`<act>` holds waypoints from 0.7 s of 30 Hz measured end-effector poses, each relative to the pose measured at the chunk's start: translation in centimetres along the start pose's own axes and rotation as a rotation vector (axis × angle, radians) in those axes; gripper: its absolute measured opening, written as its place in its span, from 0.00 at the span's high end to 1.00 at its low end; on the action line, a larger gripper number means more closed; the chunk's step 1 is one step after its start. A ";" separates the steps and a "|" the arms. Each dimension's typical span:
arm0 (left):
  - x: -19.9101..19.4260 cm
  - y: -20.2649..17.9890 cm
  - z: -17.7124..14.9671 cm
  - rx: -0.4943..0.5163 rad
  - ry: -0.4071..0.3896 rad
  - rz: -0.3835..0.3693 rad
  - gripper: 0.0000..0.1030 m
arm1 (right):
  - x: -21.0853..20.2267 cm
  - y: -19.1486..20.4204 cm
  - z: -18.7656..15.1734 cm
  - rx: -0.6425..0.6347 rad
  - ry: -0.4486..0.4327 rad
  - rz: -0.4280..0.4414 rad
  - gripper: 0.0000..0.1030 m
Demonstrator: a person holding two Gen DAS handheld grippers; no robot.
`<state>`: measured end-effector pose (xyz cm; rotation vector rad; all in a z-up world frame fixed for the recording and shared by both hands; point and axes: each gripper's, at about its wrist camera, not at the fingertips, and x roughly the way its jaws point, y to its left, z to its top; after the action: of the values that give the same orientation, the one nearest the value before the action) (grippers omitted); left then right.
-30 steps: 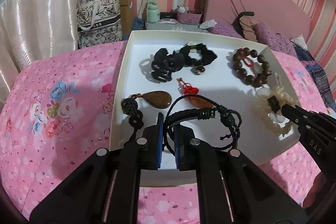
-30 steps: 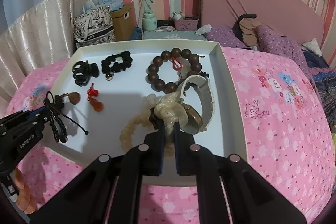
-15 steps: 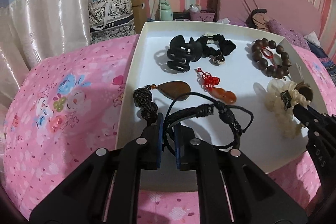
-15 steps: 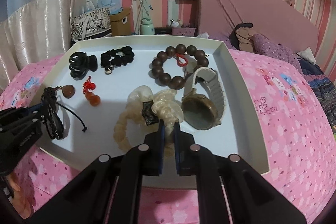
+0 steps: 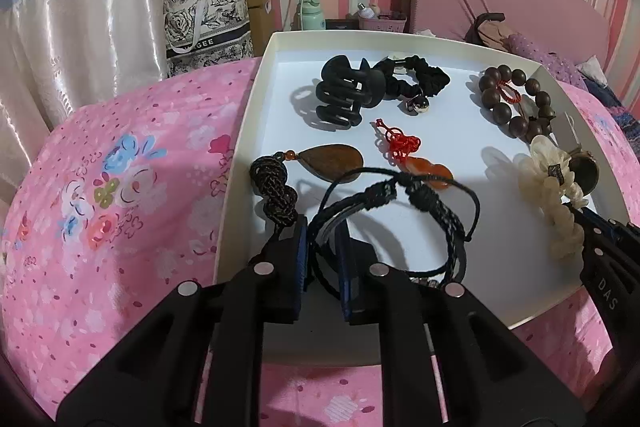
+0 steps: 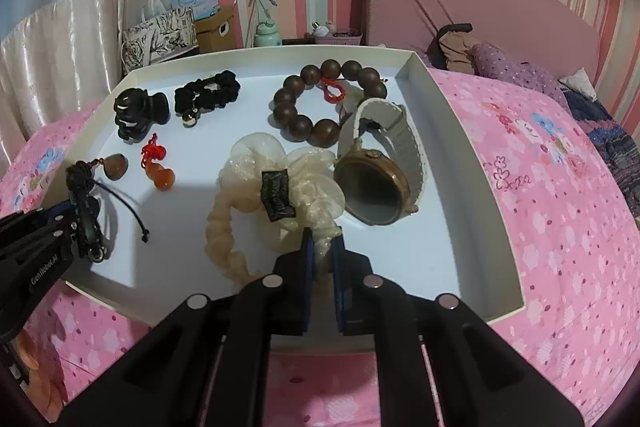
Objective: Organize jewelry
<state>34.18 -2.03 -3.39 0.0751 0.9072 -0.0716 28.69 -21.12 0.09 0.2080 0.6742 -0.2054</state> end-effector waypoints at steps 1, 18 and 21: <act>0.0 -0.1 0.0 0.005 -0.001 0.008 0.87 | 0.0 -0.1 0.0 0.002 -0.001 0.002 0.89; -3.0 -1.0 0.1 0.020 -0.062 0.075 0.46 | -0.4 -1.2 0.8 0.019 0.014 0.038 0.60; -5.8 -0.5 0.0 0.000 -0.093 0.085 0.39 | -1.5 -1.4 1.4 0.006 0.006 0.069 0.59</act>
<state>30.58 -2.37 1.12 0.1095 0.8101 0.0041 28.03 -22.67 1.90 0.2377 0.6715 -0.1407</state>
